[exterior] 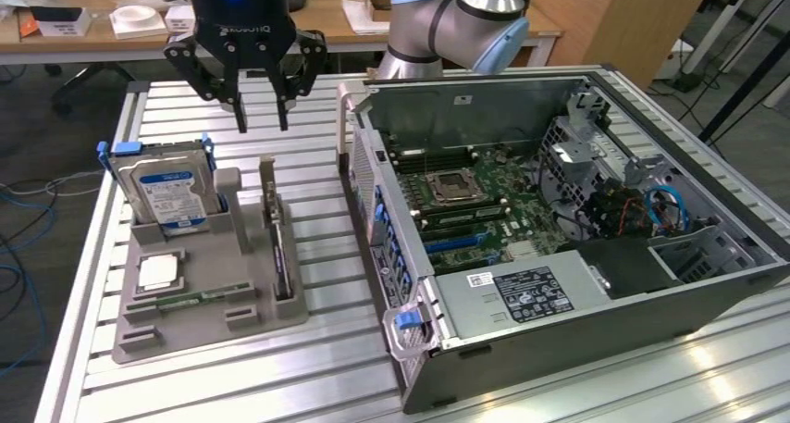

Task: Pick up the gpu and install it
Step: 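Pick up the gpu and move the gpu toward the slot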

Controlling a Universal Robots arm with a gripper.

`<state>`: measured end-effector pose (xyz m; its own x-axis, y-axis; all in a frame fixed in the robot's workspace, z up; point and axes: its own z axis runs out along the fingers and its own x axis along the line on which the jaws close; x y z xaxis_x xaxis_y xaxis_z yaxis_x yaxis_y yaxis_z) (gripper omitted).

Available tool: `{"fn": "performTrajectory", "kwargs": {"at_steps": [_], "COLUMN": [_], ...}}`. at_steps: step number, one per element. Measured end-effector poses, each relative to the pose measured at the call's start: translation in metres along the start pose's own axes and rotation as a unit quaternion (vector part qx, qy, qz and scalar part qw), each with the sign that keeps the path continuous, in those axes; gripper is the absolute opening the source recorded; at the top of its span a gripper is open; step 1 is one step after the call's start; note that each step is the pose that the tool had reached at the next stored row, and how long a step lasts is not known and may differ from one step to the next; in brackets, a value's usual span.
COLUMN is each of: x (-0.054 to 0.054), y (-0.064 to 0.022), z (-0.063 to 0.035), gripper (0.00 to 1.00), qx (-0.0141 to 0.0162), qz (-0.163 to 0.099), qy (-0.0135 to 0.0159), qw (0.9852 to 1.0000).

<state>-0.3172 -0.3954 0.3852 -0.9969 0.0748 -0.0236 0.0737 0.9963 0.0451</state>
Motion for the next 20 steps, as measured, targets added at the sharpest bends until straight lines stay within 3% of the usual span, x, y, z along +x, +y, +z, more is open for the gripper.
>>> {"fn": "performTrajectory", "kwargs": {"at_steps": [3,4,20], "x": [0.0,0.0,-0.001], "y": [0.0,0.0,-0.0139], "z": [0.0,0.0001,0.0018], "gripper": [0.48,0.55,0.55], "qx": [0.0,0.0,0.0], "qz": [0.0,0.0,0.0], "qy": [0.0,0.0,0.0], "qw": [1.0,1.0,1.0]}}
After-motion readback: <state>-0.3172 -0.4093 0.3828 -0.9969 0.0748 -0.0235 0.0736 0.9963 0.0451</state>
